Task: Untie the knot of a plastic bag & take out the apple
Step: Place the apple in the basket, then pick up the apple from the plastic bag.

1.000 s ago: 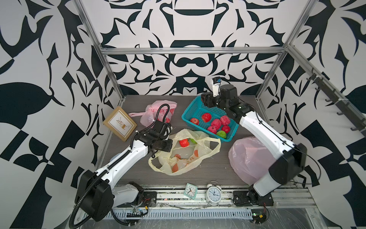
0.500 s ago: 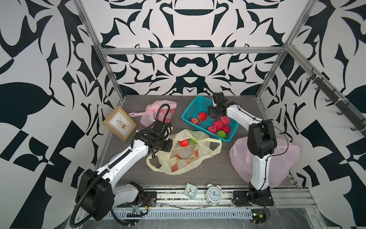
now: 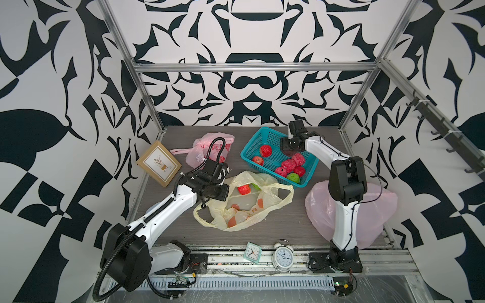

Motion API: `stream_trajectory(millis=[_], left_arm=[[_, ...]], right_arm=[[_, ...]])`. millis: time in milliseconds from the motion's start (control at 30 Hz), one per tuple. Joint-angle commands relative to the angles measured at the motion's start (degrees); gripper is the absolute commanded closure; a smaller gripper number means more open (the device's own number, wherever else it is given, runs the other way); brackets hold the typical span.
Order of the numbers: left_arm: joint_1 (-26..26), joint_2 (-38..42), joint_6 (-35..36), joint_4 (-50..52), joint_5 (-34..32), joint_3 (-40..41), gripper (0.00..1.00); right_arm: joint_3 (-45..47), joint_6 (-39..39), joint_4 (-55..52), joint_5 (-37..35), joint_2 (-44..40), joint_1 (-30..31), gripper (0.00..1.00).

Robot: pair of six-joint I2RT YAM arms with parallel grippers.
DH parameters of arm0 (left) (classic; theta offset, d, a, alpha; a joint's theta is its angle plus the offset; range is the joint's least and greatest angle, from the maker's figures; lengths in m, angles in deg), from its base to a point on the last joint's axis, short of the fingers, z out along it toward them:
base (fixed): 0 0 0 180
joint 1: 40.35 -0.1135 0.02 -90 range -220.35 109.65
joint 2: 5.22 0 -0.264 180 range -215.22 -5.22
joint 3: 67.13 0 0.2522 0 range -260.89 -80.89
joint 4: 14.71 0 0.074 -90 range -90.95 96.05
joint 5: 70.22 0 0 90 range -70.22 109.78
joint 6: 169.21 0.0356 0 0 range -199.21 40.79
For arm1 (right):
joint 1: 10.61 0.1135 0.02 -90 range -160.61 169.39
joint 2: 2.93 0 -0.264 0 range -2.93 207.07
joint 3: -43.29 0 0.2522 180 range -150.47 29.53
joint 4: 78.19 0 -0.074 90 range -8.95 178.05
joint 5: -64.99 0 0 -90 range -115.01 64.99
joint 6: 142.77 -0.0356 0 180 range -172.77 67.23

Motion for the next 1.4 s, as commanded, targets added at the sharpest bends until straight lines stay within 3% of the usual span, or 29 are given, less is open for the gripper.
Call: stream_trajectory(millis=[0, 333, 500, 667, 833, 1000, 1100, 1233, 1367], left_arm=[[-0.3, -0.5, 0.3, 0.2, 0.9, -1.4, 0.71], [-0.3, -1.2, 0.1, 0.1, 1.1, -2.0, 0.69], [-0.3, -0.9, 0.1, 0.4, 0.4, -1.8, 0.68], [-0.3, -0.5, -0.1, 0.2, 0.0, -1.7, 0.69], [-0.3, -0.7, -0.2, 0.1, 0.1, -1.7, 0.69], [-0.3, -0.8, -0.4, -0.3, -0.1, -1.7, 0.69], [-0.3, -0.9, -0.8, -0.4, -0.7, -1.9, 0.69], [-0.4, -1.2, -1.4, -0.4, -1.3, -2.8, 0.69], [-0.4, -1.1, -1.7, -0.6, -0.6, -3.9, 0.69]], right_arm=[[-3.2, 0.1, -2.7, 0.8, 0.7, 0.4, 0.23], [-3.2, -1.1, -1.4, 5.6, 1.5, 0.4, 0.19], [0.3, -1.3, 3.4, 7.3, -2.4, 0.4, 0.14], [6.5, -0.7, 9.7, 7.0, -11.4, 0.4, 0.19], [17.3, 3.9, 19.9, 15.0, -27.1, 2.1, 0.25], [22.3, 14.5, 16.9, 20.2, -41.0, 11.2, 0.26], [25.5, 19.3, 13.7, 28.4, -48.4, 19.8, 0.26], [31.4, 15.8, 12.8, 38.0, -54.0, 27.7, 0.26], [36.9, 12.1, 12.6, 38.2, -55.0, 36.3, 0.27]])
